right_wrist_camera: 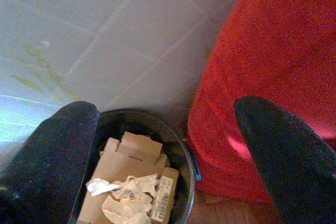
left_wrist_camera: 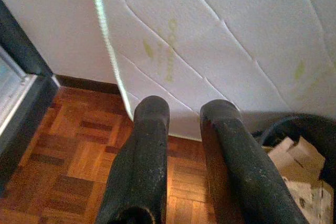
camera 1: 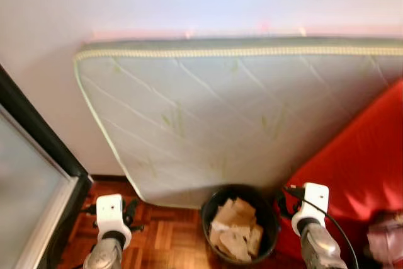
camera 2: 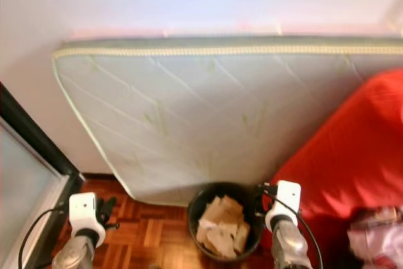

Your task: Clean up the room

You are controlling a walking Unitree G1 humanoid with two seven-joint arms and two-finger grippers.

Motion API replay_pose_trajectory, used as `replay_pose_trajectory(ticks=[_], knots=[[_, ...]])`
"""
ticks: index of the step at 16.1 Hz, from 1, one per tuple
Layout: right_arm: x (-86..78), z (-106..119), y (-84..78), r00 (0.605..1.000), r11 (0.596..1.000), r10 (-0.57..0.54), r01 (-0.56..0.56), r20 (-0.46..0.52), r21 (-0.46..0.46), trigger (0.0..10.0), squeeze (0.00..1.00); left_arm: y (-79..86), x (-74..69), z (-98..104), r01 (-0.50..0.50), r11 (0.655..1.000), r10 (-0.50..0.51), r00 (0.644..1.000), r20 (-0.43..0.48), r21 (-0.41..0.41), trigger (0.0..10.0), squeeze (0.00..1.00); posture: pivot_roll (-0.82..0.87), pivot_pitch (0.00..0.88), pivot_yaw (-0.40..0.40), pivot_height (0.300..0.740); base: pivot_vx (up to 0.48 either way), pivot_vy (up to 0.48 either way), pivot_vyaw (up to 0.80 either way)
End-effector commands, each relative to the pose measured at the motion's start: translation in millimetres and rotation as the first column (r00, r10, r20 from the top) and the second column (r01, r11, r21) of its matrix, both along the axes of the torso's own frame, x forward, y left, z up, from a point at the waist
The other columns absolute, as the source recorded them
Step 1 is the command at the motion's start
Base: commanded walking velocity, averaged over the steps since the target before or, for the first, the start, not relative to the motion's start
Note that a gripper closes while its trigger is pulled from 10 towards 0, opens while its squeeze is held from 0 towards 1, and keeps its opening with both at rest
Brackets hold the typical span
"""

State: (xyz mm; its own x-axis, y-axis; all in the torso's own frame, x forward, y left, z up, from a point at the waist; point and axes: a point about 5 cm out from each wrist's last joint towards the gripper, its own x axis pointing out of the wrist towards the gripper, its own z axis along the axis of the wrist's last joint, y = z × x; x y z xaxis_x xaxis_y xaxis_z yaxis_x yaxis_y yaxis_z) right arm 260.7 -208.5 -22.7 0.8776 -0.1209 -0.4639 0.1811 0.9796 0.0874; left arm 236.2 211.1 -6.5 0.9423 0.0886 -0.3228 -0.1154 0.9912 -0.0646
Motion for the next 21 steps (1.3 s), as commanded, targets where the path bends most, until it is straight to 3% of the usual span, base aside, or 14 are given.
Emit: replay_pose_trajectory(ticks=[1, 6, 9, 11, 21], knots=[[-8.5, -8, -1.2, 0.999, 1.000, -0.003, 0.003, -0.049, 0.001, 10.0, 0.00, 4.3, -5.3, -8, -0.010, 1.000, 0.010, 0.999, -0.039, -0.001, 10.0, 0.00, 0.11, 0.000, 0.024, 0.740, 0.000, 0.000, 0.00], [-26.3, -22, -1.8, 0.991, 1.000, 0.009, -0.009, -0.132, -0.001, 10.0, 0.00, -1.1, -18.2, -33, -0.019, 0.999, 0.014, 0.988, -0.155, -0.028, 10.0, 0.00, 0.08, 0.000, 0.029, 0.740, 0.000, 0.000, 0.00], [-36.7, -31, 1.6, 0.978, 1.000, 0.022, -0.019, -0.206, 0.015, 10.0, 0.00, -4.6, -25.0, -46, -0.007, 1.000, -0.001, 0.967, -0.257, -0.030, 10.0, 0.00, 0.03, 0.000, 0.038, 0.740, 0.000, 0.000, 0.00], [-51.5, -41, 0.6, 0.959, 0.999, 0.036, -0.036, -0.281, 0.003, 10.0, 0.00, -6.6, -40.5, -60, 0.000, 1.000, -0.008, 0.932, -0.362, -0.022, 10.0, 0.00, 0.02, 0.000, 0.034, 0.740, 0.000, 0.000, 0.00], [-70.5, -53, 3.4, 0.937, 0.998, 0.061, -0.048, -0.344, 0.044, 10.0, 0.00, -9.1, -53.0, -70, -0.026, 0.999, 0.012, 0.898, -0.439, -0.024, 10.0, 0.00, 0.01, 0.000, 0.022, 0.740, 0.000, 0.000, 0.00]])
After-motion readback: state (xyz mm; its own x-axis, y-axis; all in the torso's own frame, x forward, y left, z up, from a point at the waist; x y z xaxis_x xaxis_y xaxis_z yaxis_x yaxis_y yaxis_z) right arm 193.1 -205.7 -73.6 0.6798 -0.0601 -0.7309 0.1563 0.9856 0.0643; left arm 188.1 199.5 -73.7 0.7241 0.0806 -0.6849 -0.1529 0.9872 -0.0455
